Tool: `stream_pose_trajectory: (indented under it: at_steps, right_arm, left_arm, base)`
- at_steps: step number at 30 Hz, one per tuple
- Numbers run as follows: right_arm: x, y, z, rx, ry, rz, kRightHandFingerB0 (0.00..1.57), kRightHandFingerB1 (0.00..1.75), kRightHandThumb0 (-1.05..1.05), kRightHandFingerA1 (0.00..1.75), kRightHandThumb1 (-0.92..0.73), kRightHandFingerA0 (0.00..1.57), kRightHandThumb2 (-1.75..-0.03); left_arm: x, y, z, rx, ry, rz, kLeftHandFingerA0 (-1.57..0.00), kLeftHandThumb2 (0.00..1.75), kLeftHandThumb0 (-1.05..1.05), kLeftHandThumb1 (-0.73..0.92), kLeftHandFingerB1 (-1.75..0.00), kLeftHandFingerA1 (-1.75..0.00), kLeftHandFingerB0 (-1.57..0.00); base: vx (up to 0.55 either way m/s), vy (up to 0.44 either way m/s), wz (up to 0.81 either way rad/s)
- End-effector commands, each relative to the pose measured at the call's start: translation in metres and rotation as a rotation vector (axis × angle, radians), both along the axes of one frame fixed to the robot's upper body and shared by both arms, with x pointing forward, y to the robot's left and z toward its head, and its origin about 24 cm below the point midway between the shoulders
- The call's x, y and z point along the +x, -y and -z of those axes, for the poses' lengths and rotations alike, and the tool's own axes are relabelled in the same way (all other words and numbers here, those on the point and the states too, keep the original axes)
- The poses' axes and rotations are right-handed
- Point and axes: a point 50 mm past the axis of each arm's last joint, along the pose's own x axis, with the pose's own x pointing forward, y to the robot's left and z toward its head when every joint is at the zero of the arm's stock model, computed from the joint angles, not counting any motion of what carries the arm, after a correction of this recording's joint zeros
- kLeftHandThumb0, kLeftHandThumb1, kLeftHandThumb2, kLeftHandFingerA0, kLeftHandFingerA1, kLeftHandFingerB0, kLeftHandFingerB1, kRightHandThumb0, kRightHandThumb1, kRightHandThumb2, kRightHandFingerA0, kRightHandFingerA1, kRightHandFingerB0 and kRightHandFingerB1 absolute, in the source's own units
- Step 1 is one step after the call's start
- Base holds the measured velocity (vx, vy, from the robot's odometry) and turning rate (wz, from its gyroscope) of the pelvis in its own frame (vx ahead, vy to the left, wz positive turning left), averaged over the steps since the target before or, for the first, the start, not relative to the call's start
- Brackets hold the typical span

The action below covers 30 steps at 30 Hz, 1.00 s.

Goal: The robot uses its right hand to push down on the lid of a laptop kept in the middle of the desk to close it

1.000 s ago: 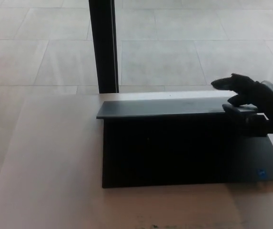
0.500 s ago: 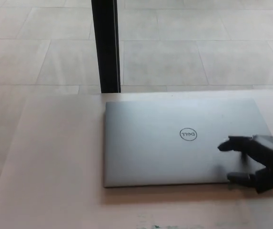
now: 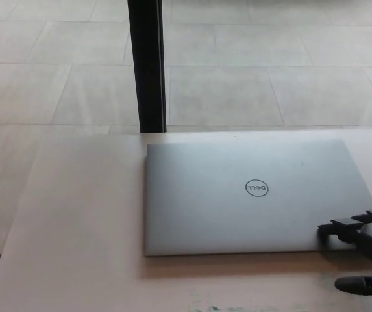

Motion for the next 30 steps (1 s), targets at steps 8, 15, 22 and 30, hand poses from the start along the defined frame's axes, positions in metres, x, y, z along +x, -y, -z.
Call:
stream_pose_trajectory:
  at_steps: [8,15,22,30]
  right_arm:
    - [-0.015,0.053,0.0,0.162,-0.157,0.261,0.37,0.38,-0.67,0.61,-0.77,0.44,-0.63]
    - [-0.003,0.082,-0.067,0.503,0.024,0.386,0.33,0.51,-0.63,0.66,-0.6,0.46,-0.97]
    - [-0.022,0.129,-0.139,0.825,0.32,0.528,0.25,0.51,-0.46,0.63,-0.59,0.45,-1.02]
    - [-0.084,0.206,-0.187,1.323,0.801,0.754,0.62,0.52,-0.69,0.68,-0.73,0.75,-0.62]
  left_arm:
    - [-0.004,-0.009,-0.007,0.024,0.002,-0.02,-0.16,0.79,-1.05,0.79,-1.57,-1.01,-0.09]
    - [-0.005,-0.009,-0.007,0.024,0.007,-0.019,-0.18,0.85,-1.05,0.79,-1.61,-1.06,-0.05]
    - [-0.008,-0.01,-0.007,0.03,-0.01,-0.021,-0.2,0.86,-1.05,0.81,-1.58,-1.07,-0.06]
    - [-0.012,-0.01,-0.005,0.024,-0.018,-0.026,-0.23,1.26,-1.05,0.6,-1.25,-0.95,-0.3]
  base:
    - [0.0,0.0,0.0]
    - [0.0,0.0,0.0]
    - [0.0,0.0,0.0]
    - [0.0,0.0,0.0]
